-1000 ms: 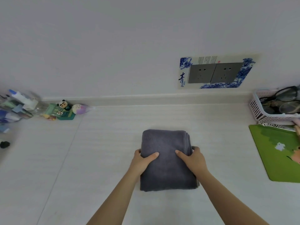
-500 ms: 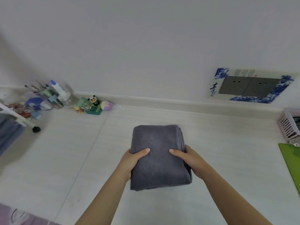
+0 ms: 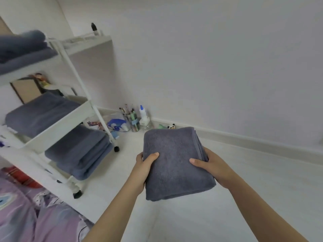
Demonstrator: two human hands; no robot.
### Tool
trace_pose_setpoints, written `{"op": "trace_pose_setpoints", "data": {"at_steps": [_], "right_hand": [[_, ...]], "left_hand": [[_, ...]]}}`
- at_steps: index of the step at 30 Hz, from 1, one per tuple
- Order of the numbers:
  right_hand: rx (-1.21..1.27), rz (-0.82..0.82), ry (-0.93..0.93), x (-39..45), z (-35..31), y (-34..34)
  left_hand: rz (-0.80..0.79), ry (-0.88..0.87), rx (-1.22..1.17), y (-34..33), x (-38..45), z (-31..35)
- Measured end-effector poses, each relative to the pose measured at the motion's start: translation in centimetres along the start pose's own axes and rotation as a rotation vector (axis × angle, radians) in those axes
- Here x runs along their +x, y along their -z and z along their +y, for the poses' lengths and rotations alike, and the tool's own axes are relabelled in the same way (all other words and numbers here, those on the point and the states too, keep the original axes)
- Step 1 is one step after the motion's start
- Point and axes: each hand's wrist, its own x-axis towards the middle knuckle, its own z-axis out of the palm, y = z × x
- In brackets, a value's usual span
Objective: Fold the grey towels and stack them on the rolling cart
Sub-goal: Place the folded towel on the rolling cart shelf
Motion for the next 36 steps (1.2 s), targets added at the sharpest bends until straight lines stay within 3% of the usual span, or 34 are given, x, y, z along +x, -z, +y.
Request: {"op": "trace_pose_setpoints", "data": {"at_steps": [4,15,18,28,36], "right_hand": [[0.002,-0.095,0.028,3.9,-4.3,-5.5],[-0.024,-0.293,0.154,11.0,-16.6,-13.9],[-0.043,-0.332,0.216,11.5,-20.5,-14.9],[-0.008,-0.359,0.484,11.2,-32.9,-14.8],[0.123,-0.396,0.560,14.1,-40.1,-22.5]], "left_hand": [[0.032,-0.178,-0.014,6.7,-0.4,3.4],[0.271,-0.534,-0.046,15.6,-4.4,12.7],[0.338,-0.572,-0.035,16.8,-5.6,15.9],[0.328,-0.839,-0.040,19.6,-10.1,28.2],[0.507,-0.910,-0.165,25.4,-10.7,35.1]]}}
